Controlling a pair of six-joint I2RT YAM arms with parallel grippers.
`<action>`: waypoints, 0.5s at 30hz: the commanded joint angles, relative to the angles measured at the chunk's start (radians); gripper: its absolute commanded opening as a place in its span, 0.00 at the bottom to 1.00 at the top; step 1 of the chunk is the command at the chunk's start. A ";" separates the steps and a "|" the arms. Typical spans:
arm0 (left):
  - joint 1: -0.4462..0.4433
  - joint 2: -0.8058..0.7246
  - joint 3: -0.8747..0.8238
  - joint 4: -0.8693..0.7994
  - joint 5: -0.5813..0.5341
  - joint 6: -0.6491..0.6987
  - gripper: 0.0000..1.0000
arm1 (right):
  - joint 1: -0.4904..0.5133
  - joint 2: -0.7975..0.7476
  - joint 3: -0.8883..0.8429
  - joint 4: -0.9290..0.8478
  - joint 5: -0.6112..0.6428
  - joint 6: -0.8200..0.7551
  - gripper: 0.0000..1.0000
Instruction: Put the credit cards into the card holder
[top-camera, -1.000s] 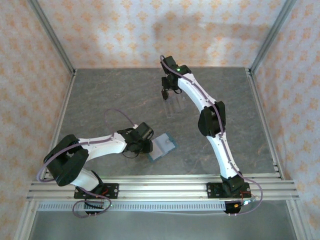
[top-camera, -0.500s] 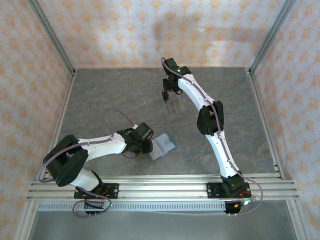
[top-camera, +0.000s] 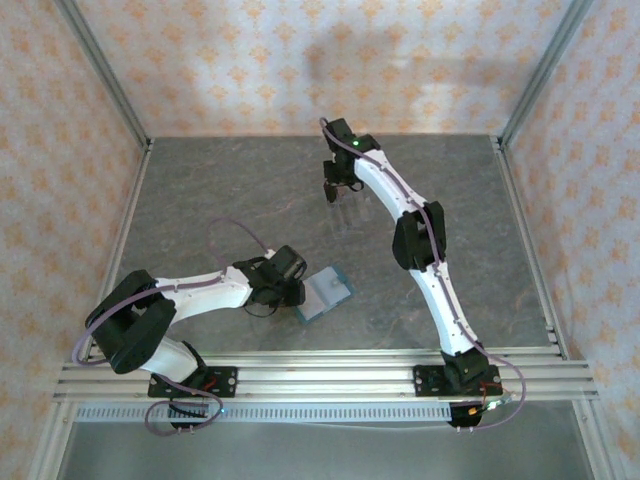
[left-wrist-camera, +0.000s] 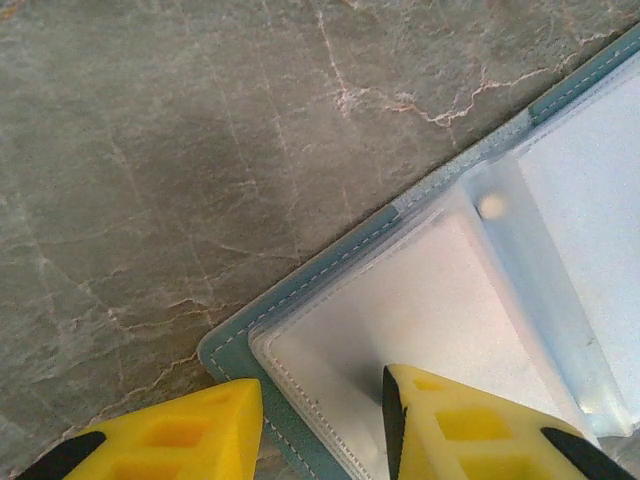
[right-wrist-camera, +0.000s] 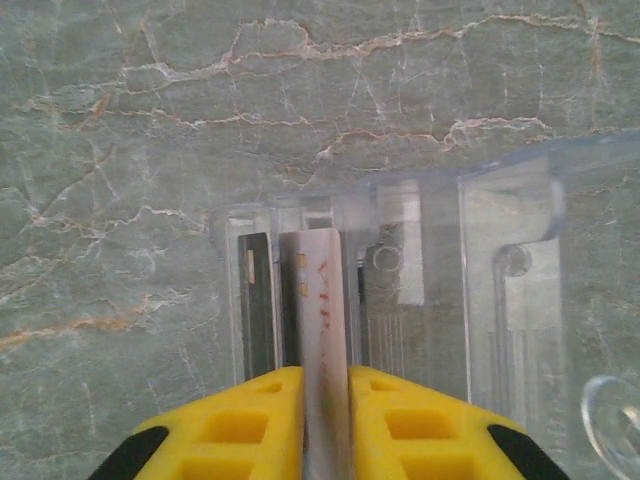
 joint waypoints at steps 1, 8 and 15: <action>-0.005 0.006 -0.036 -0.035 -0.021 -0.010 0.37 | 0.016 0.026 0.012 -0.017 0.032 -0.034 0.17; -0.004 0.010 -0.041 -0.030 -0.021 -0.012 0.37 | 0.017 0.011 0.014 -0.010 0.039 -0.027 0.11; -0.002 0.010 -0.042 -0.028 -0.020 -0.011 0.37 | 0.015 -0.013 0.032 -0.001 0.026 -0.018 0.04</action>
